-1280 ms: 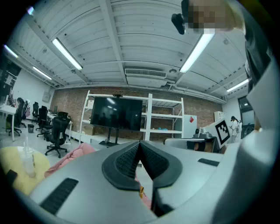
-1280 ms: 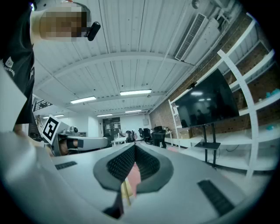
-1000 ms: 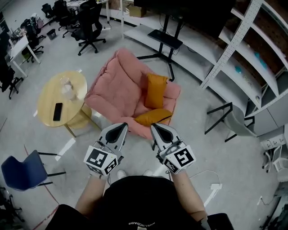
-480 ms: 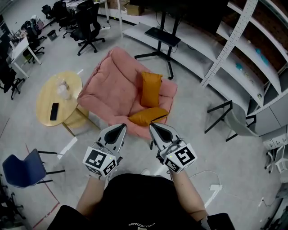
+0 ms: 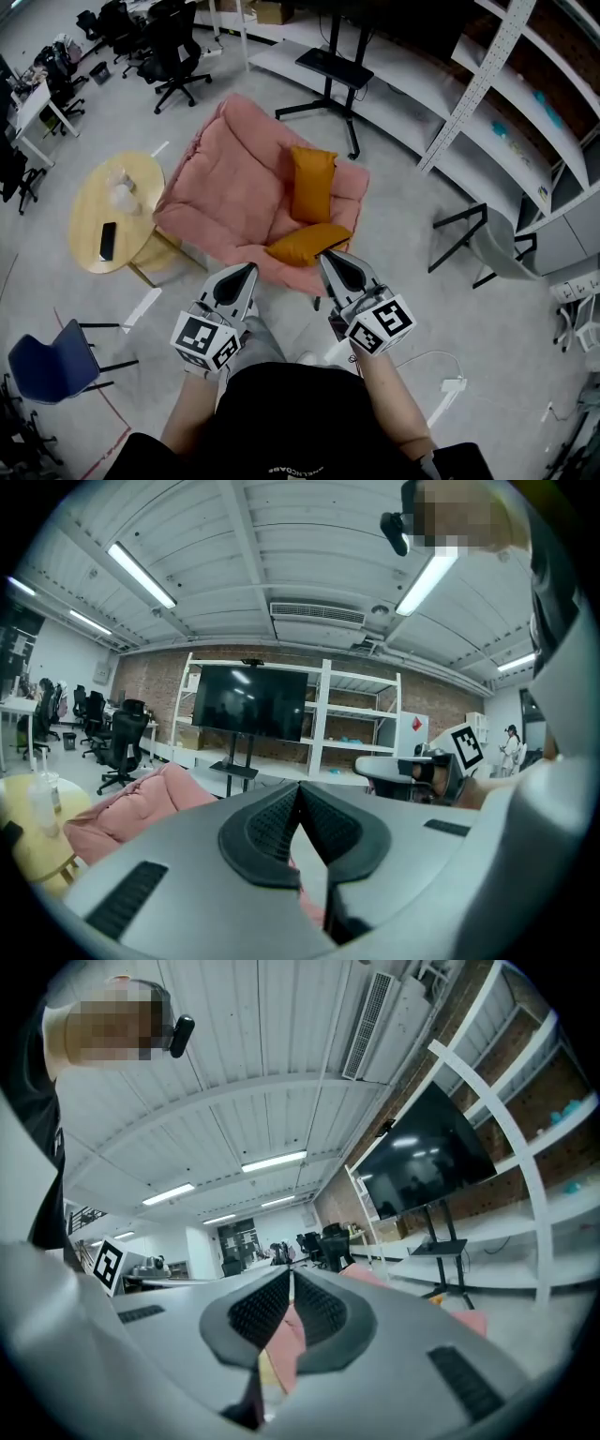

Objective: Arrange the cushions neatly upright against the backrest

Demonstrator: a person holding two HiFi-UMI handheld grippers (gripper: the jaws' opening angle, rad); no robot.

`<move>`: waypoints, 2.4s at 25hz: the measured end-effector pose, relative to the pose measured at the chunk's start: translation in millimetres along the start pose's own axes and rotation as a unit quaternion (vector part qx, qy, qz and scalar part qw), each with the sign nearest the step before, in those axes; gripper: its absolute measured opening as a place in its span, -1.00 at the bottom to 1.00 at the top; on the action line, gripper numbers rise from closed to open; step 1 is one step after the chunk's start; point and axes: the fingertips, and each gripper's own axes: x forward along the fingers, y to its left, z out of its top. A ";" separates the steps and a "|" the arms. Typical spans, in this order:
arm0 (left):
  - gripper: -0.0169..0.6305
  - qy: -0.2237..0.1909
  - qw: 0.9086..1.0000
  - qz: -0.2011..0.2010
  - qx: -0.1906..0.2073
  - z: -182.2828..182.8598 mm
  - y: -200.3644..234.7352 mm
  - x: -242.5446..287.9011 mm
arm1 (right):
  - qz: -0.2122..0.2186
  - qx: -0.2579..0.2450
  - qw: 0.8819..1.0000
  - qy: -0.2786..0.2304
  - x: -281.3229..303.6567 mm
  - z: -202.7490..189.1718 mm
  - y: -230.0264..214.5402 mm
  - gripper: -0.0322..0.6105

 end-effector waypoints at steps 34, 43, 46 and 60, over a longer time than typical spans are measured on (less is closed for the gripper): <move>-0.91 0.034 0.995 -0.076 -0.054 24.6 280.7 92.6 | -0.137 0.005 0.986 0.095 281.5 -32.9 -75.3 -0.86; -0.91 0.063 0.995 -0.038 -0.072 5.1 290.1 115.5 | -0.157 0.022 0.977 0.139 287.8 -68.0 -136.0 -0.85; -0.91 0.075 0.994 -0.021 -0.074 -5.1 289.8 121.8 | -0.164 0.031 0.973 0.159 286.3 -92.4 -164.0 -0.83; -0.91 0.152 0.981 0.071 -0.099 -44.2 287.3 124.6 | -0.260 0.095 0.931 0.237 266.9 -207.9 -313.3 -0.30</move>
